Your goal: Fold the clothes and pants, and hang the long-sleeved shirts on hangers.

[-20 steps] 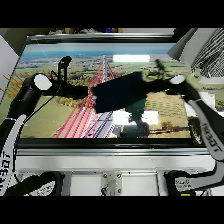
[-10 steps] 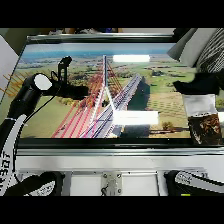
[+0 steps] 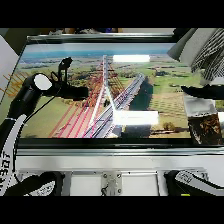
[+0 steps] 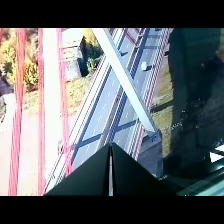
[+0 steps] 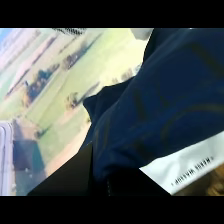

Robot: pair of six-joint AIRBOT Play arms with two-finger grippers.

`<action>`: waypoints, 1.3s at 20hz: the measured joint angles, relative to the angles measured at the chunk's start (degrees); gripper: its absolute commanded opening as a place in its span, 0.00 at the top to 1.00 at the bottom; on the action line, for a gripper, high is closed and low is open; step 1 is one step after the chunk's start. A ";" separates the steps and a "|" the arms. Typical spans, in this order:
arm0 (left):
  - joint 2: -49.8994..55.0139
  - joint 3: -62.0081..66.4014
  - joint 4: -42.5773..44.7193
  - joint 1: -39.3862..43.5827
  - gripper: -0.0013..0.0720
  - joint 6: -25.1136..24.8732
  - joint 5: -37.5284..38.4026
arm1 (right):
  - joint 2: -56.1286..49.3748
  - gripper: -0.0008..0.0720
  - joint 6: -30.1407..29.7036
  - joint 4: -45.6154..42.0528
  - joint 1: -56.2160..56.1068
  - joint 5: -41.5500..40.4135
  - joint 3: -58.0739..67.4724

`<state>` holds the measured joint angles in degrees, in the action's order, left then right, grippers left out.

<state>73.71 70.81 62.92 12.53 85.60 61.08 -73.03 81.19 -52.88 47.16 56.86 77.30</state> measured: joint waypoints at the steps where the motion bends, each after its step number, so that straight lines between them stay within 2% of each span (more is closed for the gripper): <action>1: 0.00 0.00 0.00 0.00 0.96 0.00 0.00 | 0.87 0.98 1.40 -1.88 -0.15 1.33 0.00; 6: 0.00 0.00 0.00 0.00 0.97 -0.02 0.44 | 4.92 0.98 9.33 -18.27 -2.45 8.31 -2.36; 10: 0.00 0.00 0.00 0.00 0.97 -0.17 0.94 | 6.21 0.96 11.65 -25.00 -3.08 12.04 -6.91; 11: 0.00 0.00 0.00 0.00 0.97 -0.22 1.16 | 6.34 0.78 11.91 -25.94 -3.17 12.85 -8.00; 12: 0.00 0.00 0.00 0.00 0.96 -0.22 1.33 | 6.43 0.45 12.11 -26.53 -3.19 13.79 -8.90; 13: 0.00 0.00 0.02 0.00 0.96 -0.22 1.40 | 6.51 0.29 12.15 -27.06 -3.23 14.67 -9.55; 20: 0.00 0.00 0.04 0.00 0.96 -0.44 1.79 | 11.82 0.28 11.21 -26.71 -3.48 19.71 -11.21; 26: 0.00 0.00 0.04 0.00 0.96 -0.42 1.53 | 21.68 0.29 3.91 -13.79 -11.91 14.93 -11.61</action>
<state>73.71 70.81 62.96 12.53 85.19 62.61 -51.35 85.10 -66.67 35.24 71.79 65.69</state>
